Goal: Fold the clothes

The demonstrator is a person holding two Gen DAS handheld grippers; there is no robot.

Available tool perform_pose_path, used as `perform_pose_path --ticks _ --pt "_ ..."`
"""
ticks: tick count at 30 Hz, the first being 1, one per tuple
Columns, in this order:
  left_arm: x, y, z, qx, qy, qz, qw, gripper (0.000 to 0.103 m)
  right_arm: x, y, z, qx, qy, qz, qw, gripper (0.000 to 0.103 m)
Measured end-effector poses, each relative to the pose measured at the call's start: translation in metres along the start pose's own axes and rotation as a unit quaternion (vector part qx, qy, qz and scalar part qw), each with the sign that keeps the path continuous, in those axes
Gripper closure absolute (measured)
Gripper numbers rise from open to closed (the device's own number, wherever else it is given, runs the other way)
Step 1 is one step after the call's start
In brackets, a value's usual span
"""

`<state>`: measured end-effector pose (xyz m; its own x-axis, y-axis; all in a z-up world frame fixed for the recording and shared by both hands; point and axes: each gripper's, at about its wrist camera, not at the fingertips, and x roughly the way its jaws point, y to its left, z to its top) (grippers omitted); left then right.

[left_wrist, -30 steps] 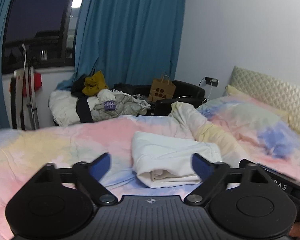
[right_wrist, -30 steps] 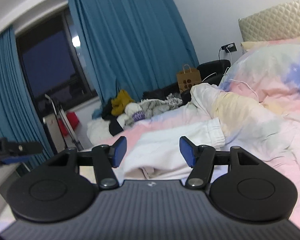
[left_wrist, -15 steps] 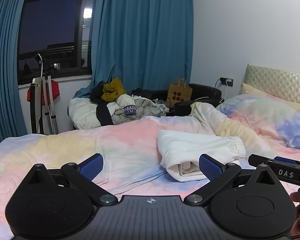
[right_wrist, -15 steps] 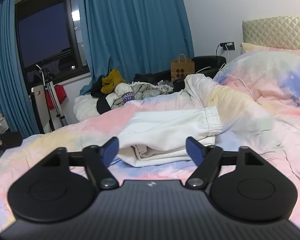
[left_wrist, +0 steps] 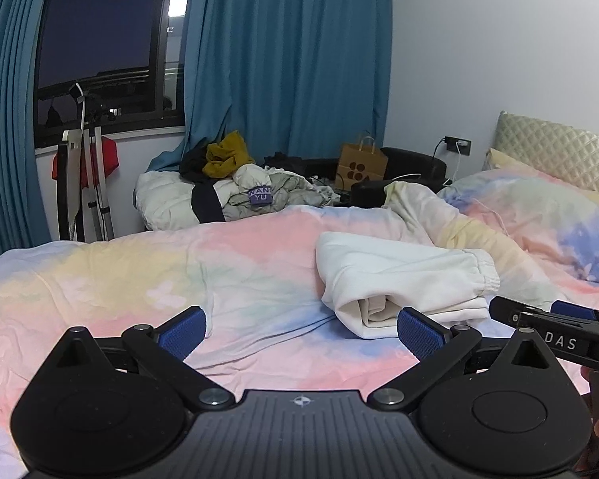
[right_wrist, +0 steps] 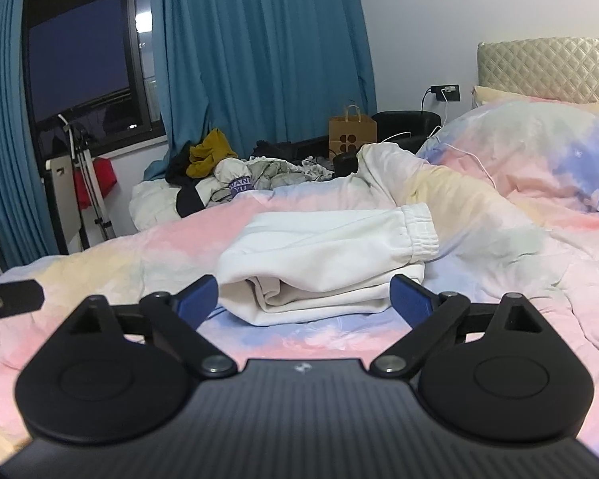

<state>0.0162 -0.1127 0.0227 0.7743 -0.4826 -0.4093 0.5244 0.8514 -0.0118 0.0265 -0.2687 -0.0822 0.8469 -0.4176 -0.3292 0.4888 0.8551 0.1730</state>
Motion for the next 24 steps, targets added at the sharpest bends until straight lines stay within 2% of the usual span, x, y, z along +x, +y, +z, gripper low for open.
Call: perform_pose_path --ticks 10,24 --pt "0.008 -0.006 -0.004 0.018 0.014 0.021 0.9995 0.0 0.0 0.006 -0.003 -0.01 -0.002 -0.01 1.0 0.009" --pt "0.003 -0.002 -0.005 0.011 0.008 0.025 0.9996 0.0 0.001 0.011 -0.005 -0.019 0.004 -0.016 1.0 0.009"
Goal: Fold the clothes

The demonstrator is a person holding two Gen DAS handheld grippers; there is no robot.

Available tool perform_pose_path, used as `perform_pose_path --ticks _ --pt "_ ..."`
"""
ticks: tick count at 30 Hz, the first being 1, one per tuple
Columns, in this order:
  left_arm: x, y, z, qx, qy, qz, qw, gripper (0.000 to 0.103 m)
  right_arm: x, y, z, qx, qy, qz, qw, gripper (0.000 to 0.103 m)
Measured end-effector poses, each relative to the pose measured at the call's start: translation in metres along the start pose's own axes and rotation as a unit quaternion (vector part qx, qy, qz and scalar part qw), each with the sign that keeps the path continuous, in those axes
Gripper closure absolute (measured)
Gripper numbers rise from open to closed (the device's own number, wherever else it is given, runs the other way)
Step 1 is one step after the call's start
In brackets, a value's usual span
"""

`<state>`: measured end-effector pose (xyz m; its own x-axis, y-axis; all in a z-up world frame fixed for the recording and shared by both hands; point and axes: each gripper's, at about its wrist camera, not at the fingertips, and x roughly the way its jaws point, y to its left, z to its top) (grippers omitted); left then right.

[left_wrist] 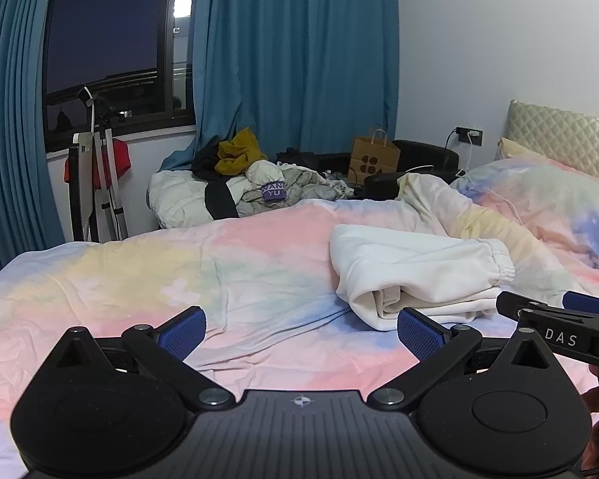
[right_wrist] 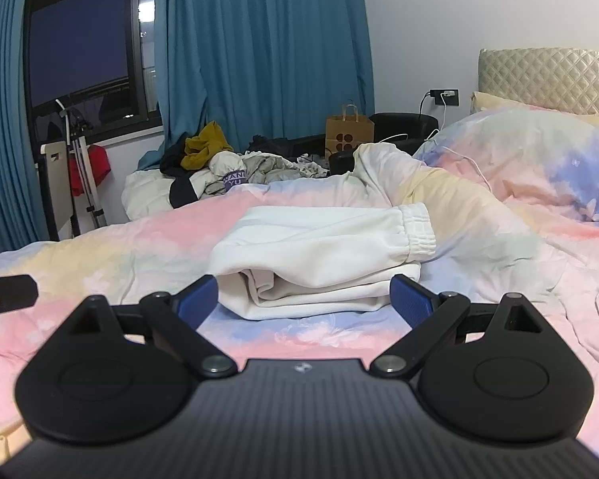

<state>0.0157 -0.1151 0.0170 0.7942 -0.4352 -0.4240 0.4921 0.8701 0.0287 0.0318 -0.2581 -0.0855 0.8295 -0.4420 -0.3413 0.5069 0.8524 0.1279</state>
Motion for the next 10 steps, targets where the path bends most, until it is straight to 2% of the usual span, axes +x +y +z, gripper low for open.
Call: perform_pose_path --ticks 10 --pt "0.0001 0.0039 0.0006 -0.009 0.003 0.002 1.0 0.0 0.0016 0.0018 -0.0011 0.0 0.005 -0.002 1.0 0.009"
